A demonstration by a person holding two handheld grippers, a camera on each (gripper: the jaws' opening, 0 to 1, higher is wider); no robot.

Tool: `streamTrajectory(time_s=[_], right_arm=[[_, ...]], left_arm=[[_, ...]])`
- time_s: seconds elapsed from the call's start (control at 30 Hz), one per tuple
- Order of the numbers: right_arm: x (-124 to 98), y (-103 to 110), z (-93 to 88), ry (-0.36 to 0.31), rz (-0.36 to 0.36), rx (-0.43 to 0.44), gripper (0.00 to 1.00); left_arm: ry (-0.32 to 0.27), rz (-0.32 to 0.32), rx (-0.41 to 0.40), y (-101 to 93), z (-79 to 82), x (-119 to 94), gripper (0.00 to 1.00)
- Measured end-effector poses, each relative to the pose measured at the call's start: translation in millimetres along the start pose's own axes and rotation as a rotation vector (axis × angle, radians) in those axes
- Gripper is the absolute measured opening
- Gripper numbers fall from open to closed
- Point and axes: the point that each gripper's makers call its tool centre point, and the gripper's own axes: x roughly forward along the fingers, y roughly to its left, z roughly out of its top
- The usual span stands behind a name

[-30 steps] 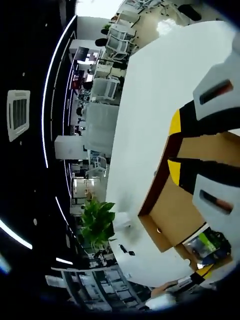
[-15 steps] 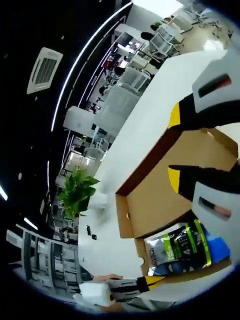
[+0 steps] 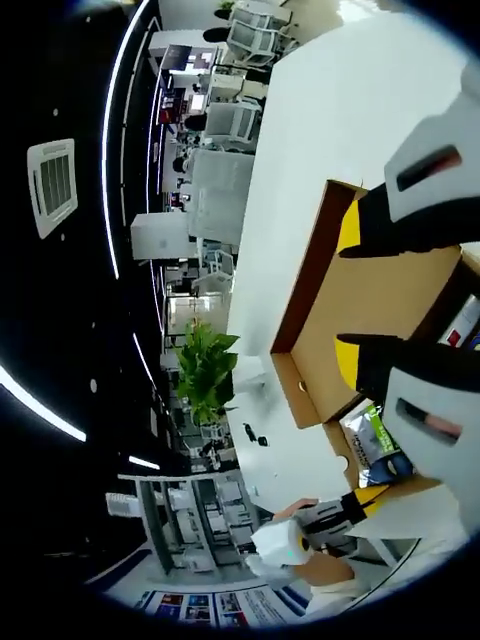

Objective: Operate the shoe box by opening the lid, removing the specified soft item, and placing it in the target area until the item is outside and the box remains undamaged.

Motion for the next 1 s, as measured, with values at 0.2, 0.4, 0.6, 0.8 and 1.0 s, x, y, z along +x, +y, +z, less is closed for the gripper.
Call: streamTrajectory(time_s=[0.2, 0.4, 0.6, 0.8, 1.0], right_arm=[[-7.9, 17.7, -2.7, -0.012, 0.054, -0.026, 0.31], [-8.4, 25.9, -12.5, 0.017, 0.067, -0.068, 0.25], [-6.8, 49.7, -33.9, 0.088, 0.211, -0.049, 0.28], [-7.8, 60.2, -33.3, 0.051, 0.257, 0.078, 0.28], [-22.0, 76.3, -37.2, 0.089, 0.365, 0.146, 0.30]], left_arm=[[0.002, 0.012, -0.034, 1.1, -0.1, 2.2, 0.01], [0.041, -0.006, -0.091, 1.4, -1.3, 2.5, 0.01], [0.056, 0.014, -0.047, 0.4, -1.2, 2.9, 0.02], [0.044, 0.033, -0.040, 1.4, -1.7, 2.5, 0.02], [0.078, 0.058, -0.045, 1.6, -3.0, 3.1, 0.02]])
